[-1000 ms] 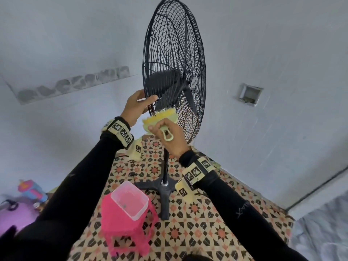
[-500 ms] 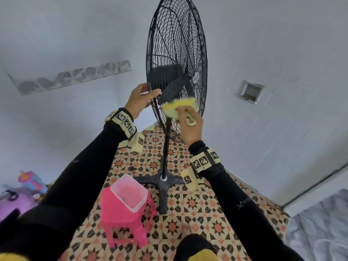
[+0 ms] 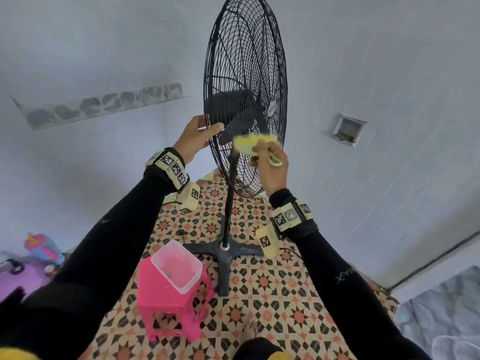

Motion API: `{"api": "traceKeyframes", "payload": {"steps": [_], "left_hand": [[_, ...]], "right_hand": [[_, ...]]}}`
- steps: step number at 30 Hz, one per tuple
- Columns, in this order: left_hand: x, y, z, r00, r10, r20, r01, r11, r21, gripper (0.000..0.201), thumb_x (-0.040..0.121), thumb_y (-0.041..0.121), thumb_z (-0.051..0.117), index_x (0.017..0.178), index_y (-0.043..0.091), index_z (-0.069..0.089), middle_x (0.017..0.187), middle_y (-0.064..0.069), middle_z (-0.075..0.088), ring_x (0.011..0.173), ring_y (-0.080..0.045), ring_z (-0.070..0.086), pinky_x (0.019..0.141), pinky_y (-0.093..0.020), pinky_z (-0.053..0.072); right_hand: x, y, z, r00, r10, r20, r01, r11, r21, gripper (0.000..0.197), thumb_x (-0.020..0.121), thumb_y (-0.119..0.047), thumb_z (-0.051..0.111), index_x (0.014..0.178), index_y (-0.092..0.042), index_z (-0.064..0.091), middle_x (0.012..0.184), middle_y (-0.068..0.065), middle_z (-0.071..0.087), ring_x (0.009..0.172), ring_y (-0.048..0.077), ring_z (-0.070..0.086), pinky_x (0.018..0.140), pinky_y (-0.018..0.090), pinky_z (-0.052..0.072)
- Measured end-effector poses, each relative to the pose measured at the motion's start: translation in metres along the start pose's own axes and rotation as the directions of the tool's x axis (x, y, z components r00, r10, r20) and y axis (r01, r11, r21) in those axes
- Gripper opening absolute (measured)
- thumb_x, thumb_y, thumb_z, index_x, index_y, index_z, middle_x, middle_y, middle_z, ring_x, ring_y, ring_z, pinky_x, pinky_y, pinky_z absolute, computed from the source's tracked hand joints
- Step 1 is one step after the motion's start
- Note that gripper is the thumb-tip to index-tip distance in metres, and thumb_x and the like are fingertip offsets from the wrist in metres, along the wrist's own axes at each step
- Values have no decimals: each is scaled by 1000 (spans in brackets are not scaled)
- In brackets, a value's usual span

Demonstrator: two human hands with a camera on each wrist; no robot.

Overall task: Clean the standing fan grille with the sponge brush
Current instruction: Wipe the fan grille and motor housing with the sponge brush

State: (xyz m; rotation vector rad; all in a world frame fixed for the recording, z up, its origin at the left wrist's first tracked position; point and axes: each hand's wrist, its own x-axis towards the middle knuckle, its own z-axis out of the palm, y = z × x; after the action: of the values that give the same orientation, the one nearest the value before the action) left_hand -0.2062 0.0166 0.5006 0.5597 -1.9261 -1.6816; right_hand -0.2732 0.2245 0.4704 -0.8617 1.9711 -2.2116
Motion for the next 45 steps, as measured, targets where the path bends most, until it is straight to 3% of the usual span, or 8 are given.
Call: {"api": "traceKeyframes", "payload": {"steps": [3, 8, 13, 23, 28, 33, 38, 45], "left_hand": [[-1, -3, 2, 1000, 16, -20, -16, 1000, -4, 54, 95, 38, 75, 138, 16, 51, 138, 2, 61, 116, -11, 61, 96, -33, 48], [0, -2, -2, 999, 14, 29, -15, 999, 40, 57, 99, 42, 68, 144, 18, 43, 143, 1, 55, 124, -14, 58, 102, -37, 47], [-5, -4, 3, 1000, 14, 0, -14, 1000, -8, 58, 100, 40, 67, 147, 19, 41, 143, 2, 54, 114, -3, 59, 94, -33, 52], [-13, -2, 4, 1000, 8, 19, -8, 999, -31, 58, 102, 39, 63, 151, 20, 39, 148, 3, 51, 122, -7, 57, 107, -46, 45], [-12, -3, 5, 1000, 6, 1, -6, 1000, -24, 57, 102, 41, 64, 151, 22, 42, 148, 6, 52, 125, -6, 57, 109, -45, 46], [-21, -7, 23, 997, 9, -71, -11, 1000, -24, 37, 107, 44, 53, 141, 37, 41, 128, 19, 54, 114, 5, 55, 98, -33, 43], [-21, -7, 29, 986, -67, -151, 52, 993, -103, 40, 100, 46, 64, 134, 28, 55, 116, 8, 65, 103, -11, 61, 87, -33, 47], [-17, -5, 16, 986, -131, -104, 125, 990, -64, 37, 97, 50, 67, 120, 23, 60, 117, 4, 66, 111, -15, 62, 101, -40, 50]], "right_hand": [[-24, -2, 11, 937, -78, 340, 124, 985, -117, 22, 104, -13, 54, 91, 2, 64, 97, -5, 68, 70, 1, 66, 58, 31, 56], [20, 0, -3, 997, 79, -10, -79, 997, 25, 26, 105, -19, 54, 91, 0, 66, 103, 5, 69, 80, 16, 67, 59, 26, 55], [30, -9, -8, 941, 7, 338, 11, 999, -50, 27, 106, -16, 51, 84, -9, 65, 94, 3, 65, 72, 7, 65, 56, 26, 53], [90, 3, -32, 912, 218, 348, -242, 970, 27, 23, 101, -17, 55, 86, -3, 66, 90, 20, 70, 69, 24, 66, 57, 24, 54], [108, 26, -38, 982, 187, -36, -189, 981, -45, 23, 101, -31, 61, 86, -15, 68, 98, 18, 75, 73, 27, 72, 61, 36, 60], [71, 3, -30, 983, -93, 160, 85, 995, 56, 15, 99, -15, 62, 89, -5, 66, 102, 7, 69, 84, 11, 64, 62, 25, 53], [29, 19, -12, 715, -407, 569, 569, 812, -134, 16, 103, -20, 57, 104, -7, 67, 96, -4, 72, 71, 1, 64, 68, 23, 54], [-1, 127, -82, 501, -10, 866, 696, 600, -395, 19, 98, -16, 56, 115, -20, 63, 79, 1, 63, 64, 20, 57, 63, 42, 57]]}}
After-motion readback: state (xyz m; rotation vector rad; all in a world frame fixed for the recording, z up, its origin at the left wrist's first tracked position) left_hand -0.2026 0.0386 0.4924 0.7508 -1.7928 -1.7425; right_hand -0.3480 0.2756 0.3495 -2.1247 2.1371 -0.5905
